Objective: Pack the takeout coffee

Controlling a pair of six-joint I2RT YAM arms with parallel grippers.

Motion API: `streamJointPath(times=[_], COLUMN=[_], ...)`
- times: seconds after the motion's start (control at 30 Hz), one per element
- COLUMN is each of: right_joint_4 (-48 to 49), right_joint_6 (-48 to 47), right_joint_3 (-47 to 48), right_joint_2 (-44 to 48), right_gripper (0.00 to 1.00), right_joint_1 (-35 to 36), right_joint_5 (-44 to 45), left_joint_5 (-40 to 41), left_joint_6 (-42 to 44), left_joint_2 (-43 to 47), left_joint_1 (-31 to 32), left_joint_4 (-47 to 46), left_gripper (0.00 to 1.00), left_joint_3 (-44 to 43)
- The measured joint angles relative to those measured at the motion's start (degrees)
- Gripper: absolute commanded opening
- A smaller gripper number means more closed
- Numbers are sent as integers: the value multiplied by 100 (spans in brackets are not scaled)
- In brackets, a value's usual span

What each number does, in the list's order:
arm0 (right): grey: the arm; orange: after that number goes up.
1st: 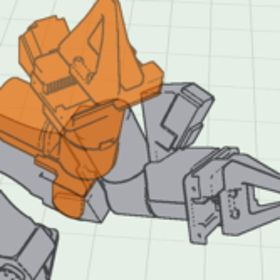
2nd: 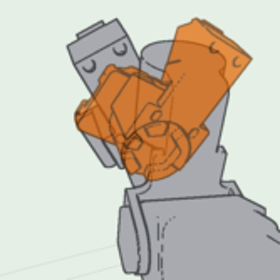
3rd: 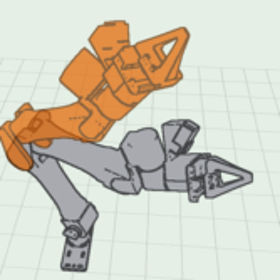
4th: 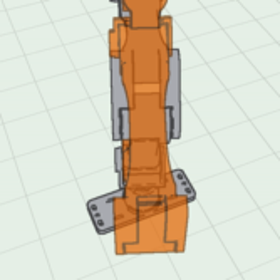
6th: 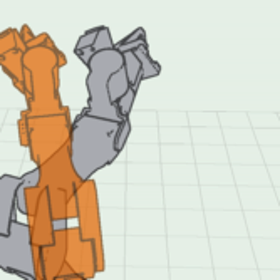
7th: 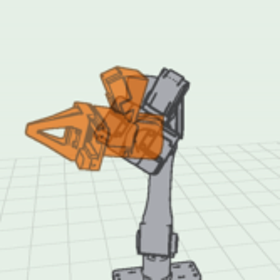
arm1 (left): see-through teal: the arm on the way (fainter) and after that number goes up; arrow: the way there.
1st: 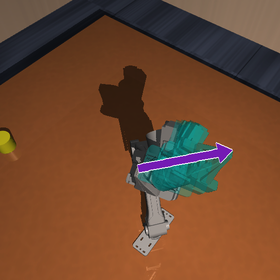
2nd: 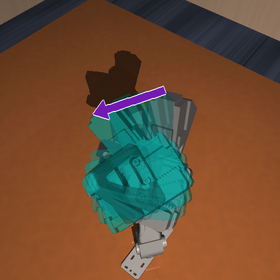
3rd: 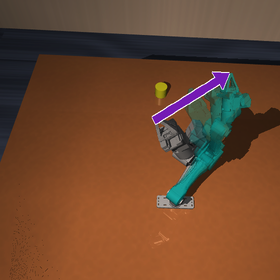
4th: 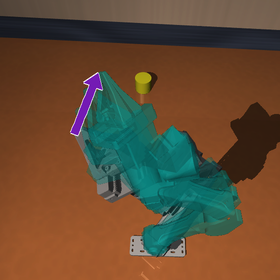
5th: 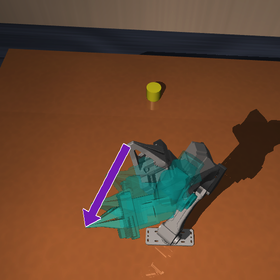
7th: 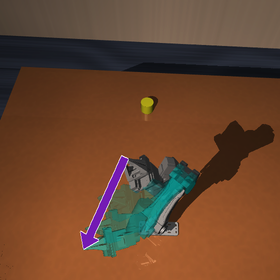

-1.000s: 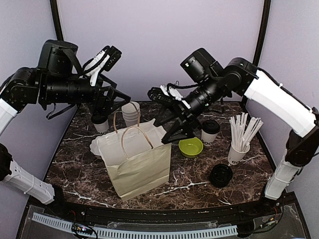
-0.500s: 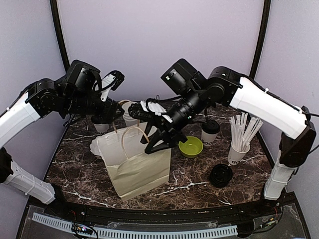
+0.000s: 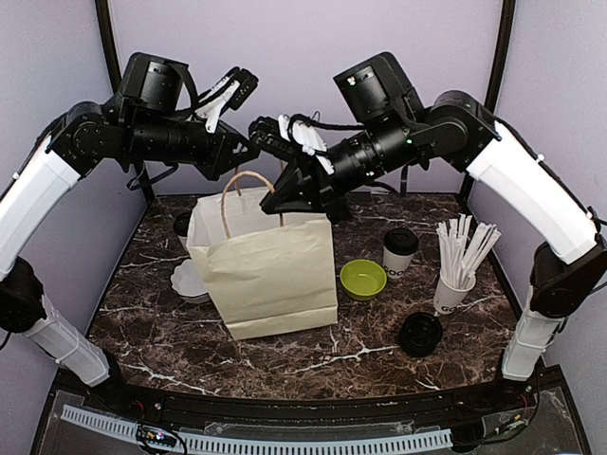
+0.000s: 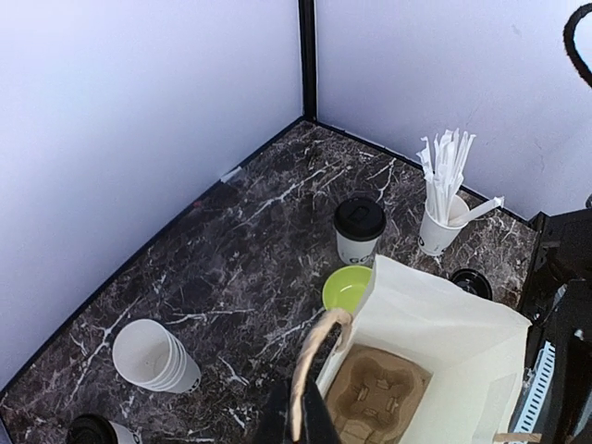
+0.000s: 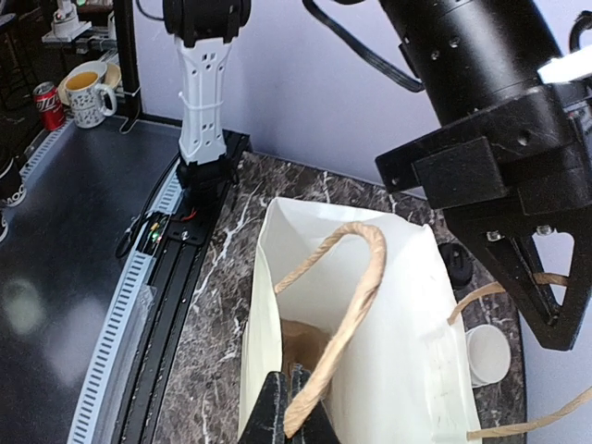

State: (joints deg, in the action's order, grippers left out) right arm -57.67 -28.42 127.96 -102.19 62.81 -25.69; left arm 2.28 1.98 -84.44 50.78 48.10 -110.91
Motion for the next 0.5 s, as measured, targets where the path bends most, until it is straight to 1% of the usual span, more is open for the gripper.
streamJointPath(times=[0.17,0.4,0.47,0.5], right_joint_4=[83,94,122,138], right_joint_6=[-2,-20,-17,-17], right_joint_3=[264,240,153,103], right_joint_2=[0,-2,-2,-2], right_gripper=[0,0,0,0], right_joint_1=[-87,-179,-203,-210], right_joint_5=[127,177,175,175], left_joint_5=[-22,55,149,188], left_joint_6=[240,411,426,428], left_joint_2=[-297,-562,-608,-619], left_joint_1=[0,0,-7,-15], left_joint_4=[188,382,446,472], left_gripper=[0,0,3,15], left_joint_3=[-828,-925,-885,-859])
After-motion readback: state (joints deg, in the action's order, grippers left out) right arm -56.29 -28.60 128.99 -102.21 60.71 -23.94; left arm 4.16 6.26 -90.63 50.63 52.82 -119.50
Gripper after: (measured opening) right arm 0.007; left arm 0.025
